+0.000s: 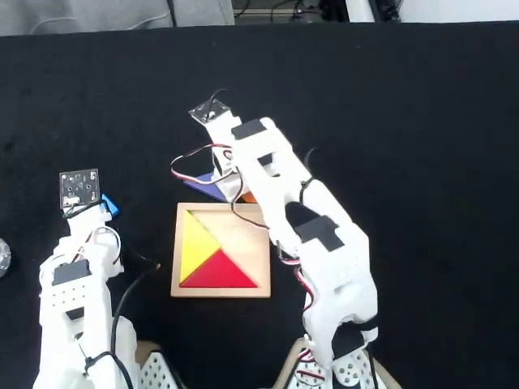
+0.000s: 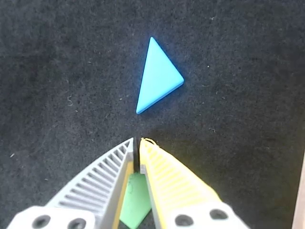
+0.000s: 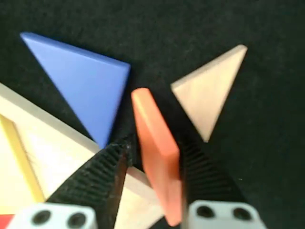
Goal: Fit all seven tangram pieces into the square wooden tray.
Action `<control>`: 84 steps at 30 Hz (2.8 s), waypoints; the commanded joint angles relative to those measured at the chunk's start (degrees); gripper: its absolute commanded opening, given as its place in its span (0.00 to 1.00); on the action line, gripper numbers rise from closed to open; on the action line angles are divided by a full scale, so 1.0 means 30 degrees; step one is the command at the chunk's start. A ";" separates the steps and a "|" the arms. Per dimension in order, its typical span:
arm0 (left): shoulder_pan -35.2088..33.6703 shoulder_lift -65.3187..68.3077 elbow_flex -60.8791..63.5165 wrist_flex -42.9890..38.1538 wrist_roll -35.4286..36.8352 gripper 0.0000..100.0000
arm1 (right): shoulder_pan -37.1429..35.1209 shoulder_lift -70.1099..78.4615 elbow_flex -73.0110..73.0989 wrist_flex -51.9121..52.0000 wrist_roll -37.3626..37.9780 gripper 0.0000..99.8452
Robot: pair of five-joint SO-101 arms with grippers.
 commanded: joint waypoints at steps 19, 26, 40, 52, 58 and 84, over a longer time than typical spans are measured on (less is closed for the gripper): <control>-0.0132 -0.0234 -0.0103 0.0176 -0.0117 0.03 | 0.0498 -0.1480 -0.4381 0.5919 0.0527 0.05; -0.0132 -0.0234 -0.0103 0.0176 -0.0117 0.03 | -0.0264 -0.5436 -0.0894 0.7795 -0.0176 0.01; -0.0132 -0.0234 -0.0103 0.0176 -0.0117 0.03 | -0.1963 -1.6835 1.2352 0.1641 -0.5333 0.01; -0.0103 -0.0234 -0.0103 0.0176 -0.0117 0.03 | -0.2725 -1.7040 1.7744 -0.5128 -0.5832 0.01; -0.0044 -0.0234 -0.0103 0.0176 -0.0117 0.03 | -0.3194 -1.6952 1.7890 -0.5187 -0.6125 0.01; -0.0044 -0.0234 -0.0103 0.0176 -0.0117 0.03 | -0.1348 -1.7070 2.0879 -1.0081 -1.1077 0.02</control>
